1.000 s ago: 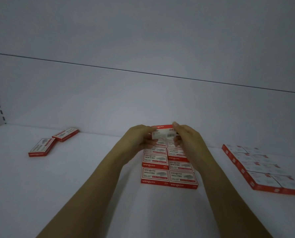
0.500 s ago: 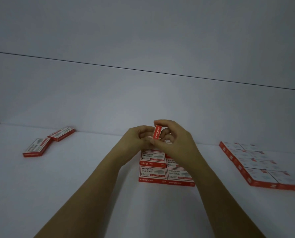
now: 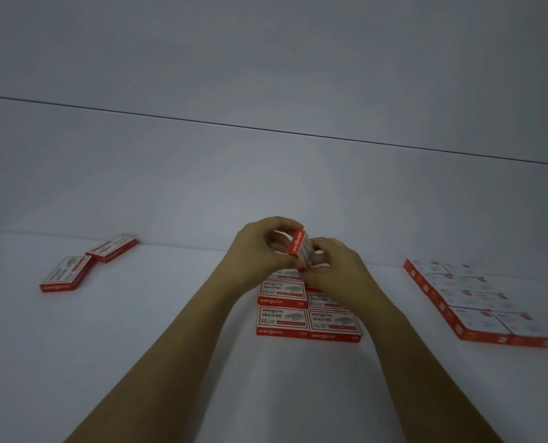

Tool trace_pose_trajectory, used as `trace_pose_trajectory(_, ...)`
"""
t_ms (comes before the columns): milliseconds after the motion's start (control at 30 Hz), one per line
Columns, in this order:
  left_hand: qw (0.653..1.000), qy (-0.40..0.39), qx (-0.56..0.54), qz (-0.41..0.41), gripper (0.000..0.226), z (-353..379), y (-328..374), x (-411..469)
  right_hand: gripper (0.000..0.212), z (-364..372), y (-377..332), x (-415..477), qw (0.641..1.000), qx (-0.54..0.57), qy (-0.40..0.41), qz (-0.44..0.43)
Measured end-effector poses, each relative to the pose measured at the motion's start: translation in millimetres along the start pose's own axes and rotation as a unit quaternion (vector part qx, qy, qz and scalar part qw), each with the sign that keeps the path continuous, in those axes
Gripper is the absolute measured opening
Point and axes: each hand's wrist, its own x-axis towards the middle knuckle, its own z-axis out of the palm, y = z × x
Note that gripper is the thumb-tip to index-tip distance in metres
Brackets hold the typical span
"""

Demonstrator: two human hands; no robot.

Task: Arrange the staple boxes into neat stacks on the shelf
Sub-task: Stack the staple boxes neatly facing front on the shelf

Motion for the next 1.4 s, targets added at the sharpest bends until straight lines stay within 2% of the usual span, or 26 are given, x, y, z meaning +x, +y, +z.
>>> trace_pose_trajectory(133, 0.998, 0.010, 0.046, 0.033, 0.043, 4.2, -0.7, -0.7, 0.038, 2.9, 2.5, 1.8, 1.000, -0.005, 0.010, -0.004)
trace_pose_trajectory(233, 0.994, 0.042, 0.092, 0.037, 0.038, 3.9, -6.6, 0.5, 0.044, 1.0, 1.4, 3.2, 0.997, -0.005, 0.076, -0.005)
trace_pose_trajectory(333, 0.989, 0.087, 0.118, 0.032, 0.034, 6.3, -13.6, 1.1, 0.038, 0.3, -1.5, 2.6, 0.989, -0.017, 0.140, -0.040)
trace_pose_trajectory(467, 0.981, 0.120, 0.143, 0.054, 0.030, 8.7, -19.4, 0.7, 0.032, 3.4, -2.9, 1.1, 0.984, -0.056, 0.145, -0.090)
trace_pose_trajectory(700, 0.967, 0.162, 0.163, 0.107, 0.030, 7.9, -22.9, 0.7, 0.035, 6.8, -2.3, 2.2, 0.982, -0.054, 0.149, -0.103)
trace_pose_trajectory(800, 0.971, 0.151, 0.151, 0.109, 0.035, 6.9, -23.0, 2.2, 0.040, 5.7, -1.3, 3.2, 0.983, -0.044, 0.142, -0.106)
trace_pose_trajectory(1000, 0.994, 0.087, 0.065, -0.006, 0.055, 0.8, -18.1, -3.5, 0.044, -4.9, -0.9, -0.9, 0.994, -0.025, 0.096, -0.052)
trace_pose_trajectory(1200, 0.992, 0.040, 0.115, -0.044, 0.055, -4.6, -1.2, -17.8, 0.049, -15.0, -12.4, -12.2, 0.998, -0.057, 0.025, -0.023)
trace_pose_trajectory(1400, 0.983, 0.006, 0.176, -0.044, 0.059, -3.8, 18.9, -32.0, 0.046, -34.3, -24.5, -30.5, 0.995, -0.101, 0.012, 0.002)
